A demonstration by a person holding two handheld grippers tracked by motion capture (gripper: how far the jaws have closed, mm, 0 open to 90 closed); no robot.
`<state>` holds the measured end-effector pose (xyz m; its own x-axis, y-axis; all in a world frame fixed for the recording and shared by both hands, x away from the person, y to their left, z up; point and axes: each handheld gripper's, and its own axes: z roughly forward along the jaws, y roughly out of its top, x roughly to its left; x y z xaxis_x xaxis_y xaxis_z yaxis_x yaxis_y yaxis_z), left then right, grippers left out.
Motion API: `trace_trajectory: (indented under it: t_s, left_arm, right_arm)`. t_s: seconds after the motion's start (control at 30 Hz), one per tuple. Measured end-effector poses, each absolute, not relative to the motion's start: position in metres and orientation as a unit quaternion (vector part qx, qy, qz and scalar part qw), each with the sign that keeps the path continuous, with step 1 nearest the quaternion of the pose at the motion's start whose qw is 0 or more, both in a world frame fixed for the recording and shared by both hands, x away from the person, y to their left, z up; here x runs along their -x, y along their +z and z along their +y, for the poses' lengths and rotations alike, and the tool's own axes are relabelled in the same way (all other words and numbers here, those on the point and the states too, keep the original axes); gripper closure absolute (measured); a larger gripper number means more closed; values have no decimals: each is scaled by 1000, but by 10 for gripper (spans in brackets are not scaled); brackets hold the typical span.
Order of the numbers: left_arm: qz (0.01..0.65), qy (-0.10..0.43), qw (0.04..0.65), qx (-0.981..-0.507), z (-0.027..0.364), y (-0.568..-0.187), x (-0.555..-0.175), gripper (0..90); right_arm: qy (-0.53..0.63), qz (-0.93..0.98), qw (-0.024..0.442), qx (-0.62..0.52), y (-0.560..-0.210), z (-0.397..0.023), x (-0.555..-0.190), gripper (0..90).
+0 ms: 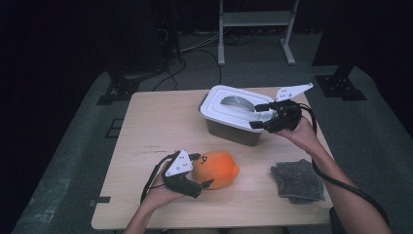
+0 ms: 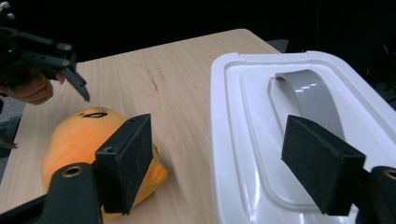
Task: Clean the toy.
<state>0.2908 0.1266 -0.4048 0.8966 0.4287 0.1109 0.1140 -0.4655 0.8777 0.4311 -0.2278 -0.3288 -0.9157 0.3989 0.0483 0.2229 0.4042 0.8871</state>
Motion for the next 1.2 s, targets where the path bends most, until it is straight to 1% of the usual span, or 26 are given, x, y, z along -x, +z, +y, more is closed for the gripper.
trace_trajectory:
  t_s: [0.57, 1.2]
  left_arm:
    - [164, 161, 501, -834, 131, -403, -291, 88]
    - [164, 159, 506, -832, 133, -402, -291, 87]
  right_arm:
    - [518, 825, 107, -201, -319, -220, -470, 212]
    - [507, 828, 111, -213, -327, -211, -498, 212]
